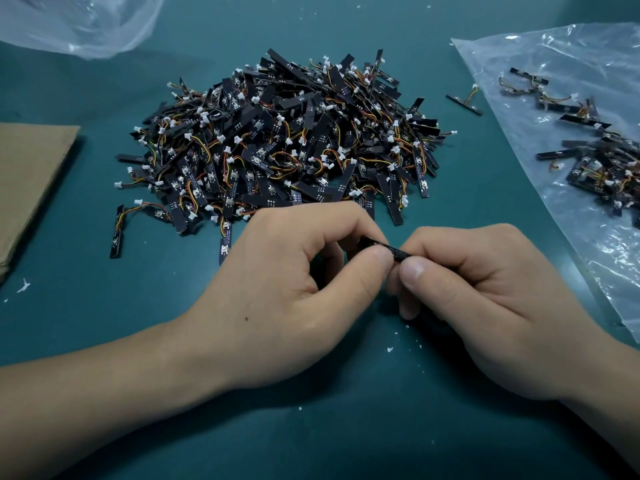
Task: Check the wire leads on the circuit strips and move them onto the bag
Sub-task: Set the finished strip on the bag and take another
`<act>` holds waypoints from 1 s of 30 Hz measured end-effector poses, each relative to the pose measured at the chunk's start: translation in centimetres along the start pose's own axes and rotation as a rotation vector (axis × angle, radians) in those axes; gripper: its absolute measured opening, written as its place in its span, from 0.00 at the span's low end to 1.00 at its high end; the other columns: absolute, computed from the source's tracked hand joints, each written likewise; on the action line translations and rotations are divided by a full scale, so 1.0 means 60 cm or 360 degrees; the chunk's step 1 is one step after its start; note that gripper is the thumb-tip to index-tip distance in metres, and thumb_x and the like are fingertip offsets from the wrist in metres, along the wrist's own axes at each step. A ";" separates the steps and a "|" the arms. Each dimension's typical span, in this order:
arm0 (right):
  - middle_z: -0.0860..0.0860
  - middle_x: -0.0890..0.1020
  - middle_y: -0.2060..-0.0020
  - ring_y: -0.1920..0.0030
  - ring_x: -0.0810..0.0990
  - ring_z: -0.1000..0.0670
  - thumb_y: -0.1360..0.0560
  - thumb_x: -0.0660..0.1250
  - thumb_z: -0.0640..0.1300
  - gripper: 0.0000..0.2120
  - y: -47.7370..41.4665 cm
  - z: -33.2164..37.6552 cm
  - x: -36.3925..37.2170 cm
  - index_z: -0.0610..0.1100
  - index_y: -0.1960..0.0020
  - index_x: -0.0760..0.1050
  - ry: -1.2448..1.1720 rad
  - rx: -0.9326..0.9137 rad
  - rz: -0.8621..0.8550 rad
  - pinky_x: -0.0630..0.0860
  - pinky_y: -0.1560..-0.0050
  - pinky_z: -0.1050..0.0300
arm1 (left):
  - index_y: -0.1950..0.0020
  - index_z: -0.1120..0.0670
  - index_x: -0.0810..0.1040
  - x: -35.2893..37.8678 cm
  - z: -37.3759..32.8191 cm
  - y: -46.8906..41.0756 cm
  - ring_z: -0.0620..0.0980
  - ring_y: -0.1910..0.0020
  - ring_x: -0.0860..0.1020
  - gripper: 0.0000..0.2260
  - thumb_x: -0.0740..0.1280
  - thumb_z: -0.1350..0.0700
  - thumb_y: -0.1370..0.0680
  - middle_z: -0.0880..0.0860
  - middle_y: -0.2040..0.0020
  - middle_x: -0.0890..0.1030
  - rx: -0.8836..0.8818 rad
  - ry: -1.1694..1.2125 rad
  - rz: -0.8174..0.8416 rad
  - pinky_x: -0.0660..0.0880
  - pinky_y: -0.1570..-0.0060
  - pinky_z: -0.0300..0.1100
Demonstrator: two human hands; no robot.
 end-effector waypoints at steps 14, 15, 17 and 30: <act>0.54 0.82 0.68 0.68 0.79 0.49 0.21 0.58 0.50 0.14 0.001 -0.004 -0.001 0.49 0.60 0.79 0.0002 0.0024 -0.0011 0.73 0.68 0.53 | 0.57 0.51 0.82 -0.002 0.006 -0.001 0.49 0.71 0.74 0.06 0.67 0.56 0.22 0.47 0.68 0.77 -0.0058 0.0030 -0.0001 0.67 0.71 0.36; 0.55 0.82 0.68 0.68 0.79 0.50 0.21 0.58 0.50 0.14 0.001 -0.003 -0.003 0.50 0.60 0.79 -0.0004 0.0024 -0.0030 0.73 0.68 0.55 | 0.57 0.51 0.82 -0.003 0.005 -0.002 0.49 0.71 0.74 0.06 0.67 0.56 0.21 0.46 0.68 0.76 -0.0050 0.0008 -0.0004 0.67 0.70 0.35; 0.56 0.82 0.69 0.68 0.79 0.52 0.21 0.58 0.49 0.14 0.000 -0.001 -0.005 0.50 0.61 0.78 -0.0007 0.0018 -0.0056 0.72 0.68 0.61 | 0.57 0.51 0.82 -0.003 0.004 -0.003 0.49 0.70 0.74 0.06 0.67 0.56 0.21 0.46 0.67 0.76 -0.0040 -0.0008 -0.0003 0.67 0.70 0.35; 0.55 0.81 0.70 0.70 0.78 0.52 0.23 0.59 0.50 0.14 0.001 0.000 -0.001 0.51 0.64 0.77 0.0039 -0.0010 -0.0022 0.70 0.69 0.62 | 0.60 0.53 0.81 -0.001 0.004 -0.003 0.50 0.70 0.73 0.07 0.67 0.57 0.22 0.47 0.68 0.75 -0.0034 0.0034 0.0005 0.67 0.70 0.37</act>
Point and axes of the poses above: each hand's wrist, its own y-axis away from the middle knuckle, its own x-axis out of the palm, z = x × y, the point moved 8 cm from there along -y, towards the middle knuckle
